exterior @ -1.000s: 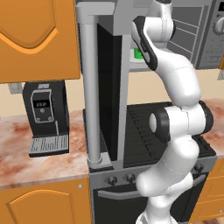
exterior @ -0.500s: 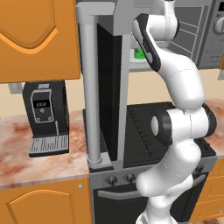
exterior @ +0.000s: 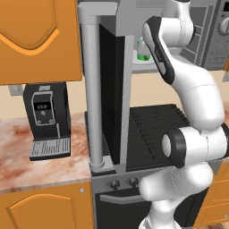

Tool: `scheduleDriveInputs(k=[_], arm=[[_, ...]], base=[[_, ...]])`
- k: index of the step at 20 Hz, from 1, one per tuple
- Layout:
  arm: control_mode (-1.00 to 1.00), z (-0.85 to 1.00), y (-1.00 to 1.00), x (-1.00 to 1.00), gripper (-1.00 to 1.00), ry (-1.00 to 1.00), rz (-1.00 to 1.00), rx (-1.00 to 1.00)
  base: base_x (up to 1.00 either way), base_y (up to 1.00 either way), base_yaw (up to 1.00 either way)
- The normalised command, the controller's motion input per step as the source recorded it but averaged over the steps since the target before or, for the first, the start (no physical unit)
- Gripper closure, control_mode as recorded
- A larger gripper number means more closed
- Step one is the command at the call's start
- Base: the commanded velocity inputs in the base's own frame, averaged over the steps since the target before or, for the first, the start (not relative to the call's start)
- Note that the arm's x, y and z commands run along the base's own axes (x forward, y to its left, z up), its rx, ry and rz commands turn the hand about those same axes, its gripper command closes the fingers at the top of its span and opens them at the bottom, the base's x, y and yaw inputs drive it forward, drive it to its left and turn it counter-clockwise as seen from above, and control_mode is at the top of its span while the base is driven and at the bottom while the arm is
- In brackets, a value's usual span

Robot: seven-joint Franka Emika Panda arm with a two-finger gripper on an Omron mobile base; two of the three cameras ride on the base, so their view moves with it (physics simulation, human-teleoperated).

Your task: Pick the mug from the counter and place it inside the microwave. Then close the microwave.

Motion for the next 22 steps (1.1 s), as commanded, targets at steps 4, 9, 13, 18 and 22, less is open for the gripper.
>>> scheduleDriveInputs(k=[4,9,13,18,22], arm=[[-1.00,-0.52,0.00,-0.27,-1.00,-0.12,0.00,0.00],[-1.00,-0.41,0.00,-0.14,-1.00,-0.16,0.00,0.00],[-1.00,-0.18,0.00,-0.24,-1.00,-0.16,0.00,0.00],[-1.00,0.02,0.05,-0.40,-1.00,-0.14,0.00,0.00],[-1.00,0.26,0.11,-0.69,-1.00,-0.05,0.00,0.00]], base=[[0.00,0.00,0.00],[0.00,0.00,0.00],[0.00,0.00,0.00],[0.00,0.00,0.00],[0.00,0.00,0.00]])
